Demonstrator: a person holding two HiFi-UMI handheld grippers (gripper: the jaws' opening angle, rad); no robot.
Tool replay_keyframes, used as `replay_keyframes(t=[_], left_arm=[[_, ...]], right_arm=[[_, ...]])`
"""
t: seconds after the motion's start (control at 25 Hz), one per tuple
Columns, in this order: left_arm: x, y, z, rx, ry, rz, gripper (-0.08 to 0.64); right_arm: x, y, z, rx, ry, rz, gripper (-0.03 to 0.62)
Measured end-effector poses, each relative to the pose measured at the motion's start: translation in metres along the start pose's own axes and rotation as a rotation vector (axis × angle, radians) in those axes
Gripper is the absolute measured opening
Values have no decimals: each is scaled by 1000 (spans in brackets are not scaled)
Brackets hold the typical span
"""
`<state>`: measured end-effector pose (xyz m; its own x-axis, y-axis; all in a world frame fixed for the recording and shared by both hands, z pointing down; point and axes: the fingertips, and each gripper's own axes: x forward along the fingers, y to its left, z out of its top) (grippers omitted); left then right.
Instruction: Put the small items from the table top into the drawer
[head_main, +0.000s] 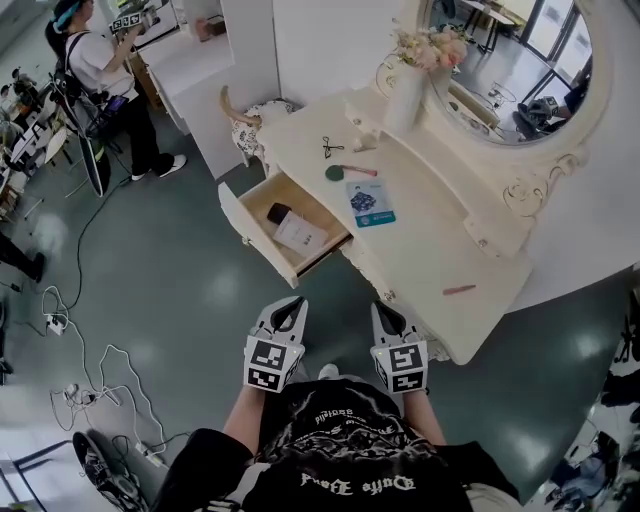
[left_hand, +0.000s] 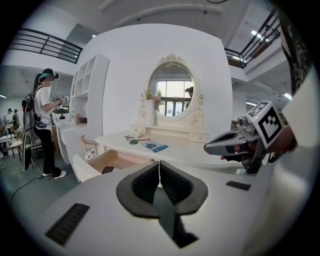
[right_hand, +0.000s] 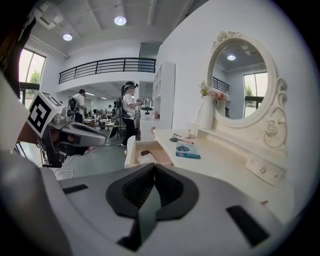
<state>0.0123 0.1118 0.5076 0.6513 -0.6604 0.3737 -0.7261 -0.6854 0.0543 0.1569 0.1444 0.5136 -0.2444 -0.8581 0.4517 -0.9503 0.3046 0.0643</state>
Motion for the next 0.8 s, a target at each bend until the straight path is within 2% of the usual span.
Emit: replay_keyframes(t=[0.28, 0.56, 0.8], left_arm=[[34, 39, 11, 13, 8, -27, 17], [72, 86, 39, 39, -8, -64, 17], [99, 112, 48, 64, 8, -147, 17]], right_arm=[[43, -13, 19, 24, 3, -32, 12], [88, -28, 47, 56, 4, -62, 12], [116, -35, 60, 95, 16, -135, 12]])
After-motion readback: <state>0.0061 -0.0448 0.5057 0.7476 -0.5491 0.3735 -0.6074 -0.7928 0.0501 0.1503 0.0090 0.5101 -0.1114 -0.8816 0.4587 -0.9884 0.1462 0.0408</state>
